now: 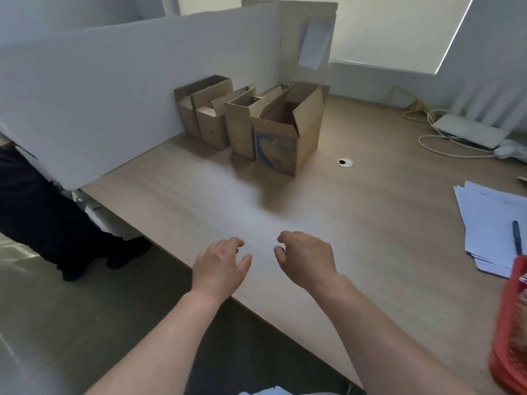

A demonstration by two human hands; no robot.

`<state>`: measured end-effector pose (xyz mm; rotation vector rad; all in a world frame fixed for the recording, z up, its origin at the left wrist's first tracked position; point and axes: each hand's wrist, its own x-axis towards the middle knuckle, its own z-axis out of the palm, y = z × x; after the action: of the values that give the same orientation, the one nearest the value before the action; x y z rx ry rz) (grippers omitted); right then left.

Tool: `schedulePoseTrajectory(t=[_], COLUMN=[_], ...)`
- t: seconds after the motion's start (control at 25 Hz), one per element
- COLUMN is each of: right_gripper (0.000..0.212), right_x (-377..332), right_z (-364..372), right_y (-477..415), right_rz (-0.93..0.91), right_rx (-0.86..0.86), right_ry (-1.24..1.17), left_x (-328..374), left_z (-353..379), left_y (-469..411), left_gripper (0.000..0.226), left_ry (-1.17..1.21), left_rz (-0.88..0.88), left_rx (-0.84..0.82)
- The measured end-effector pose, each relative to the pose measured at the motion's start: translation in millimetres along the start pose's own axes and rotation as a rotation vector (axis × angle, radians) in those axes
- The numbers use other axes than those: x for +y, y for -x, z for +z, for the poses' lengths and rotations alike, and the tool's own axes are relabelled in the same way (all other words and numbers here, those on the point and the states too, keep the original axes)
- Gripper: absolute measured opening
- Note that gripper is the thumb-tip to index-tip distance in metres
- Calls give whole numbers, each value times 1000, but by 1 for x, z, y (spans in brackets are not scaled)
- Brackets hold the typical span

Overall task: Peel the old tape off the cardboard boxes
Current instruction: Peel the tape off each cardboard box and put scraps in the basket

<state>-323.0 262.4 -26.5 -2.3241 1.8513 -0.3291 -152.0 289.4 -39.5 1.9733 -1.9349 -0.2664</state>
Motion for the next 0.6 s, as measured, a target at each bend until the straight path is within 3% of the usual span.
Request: schedulePoseTrajectory(t=[0.6], right_gripper=[32], right_x=[-42], right_z=[-4], right_y=[-206], right_rz=[312], right_rx=[14], right_ry=[28], left_x=[-75], left_z=[-18], left_y=[-243], left_gripper=[39], left_ry=[50], left_rz=[305], left_rx=[-128])
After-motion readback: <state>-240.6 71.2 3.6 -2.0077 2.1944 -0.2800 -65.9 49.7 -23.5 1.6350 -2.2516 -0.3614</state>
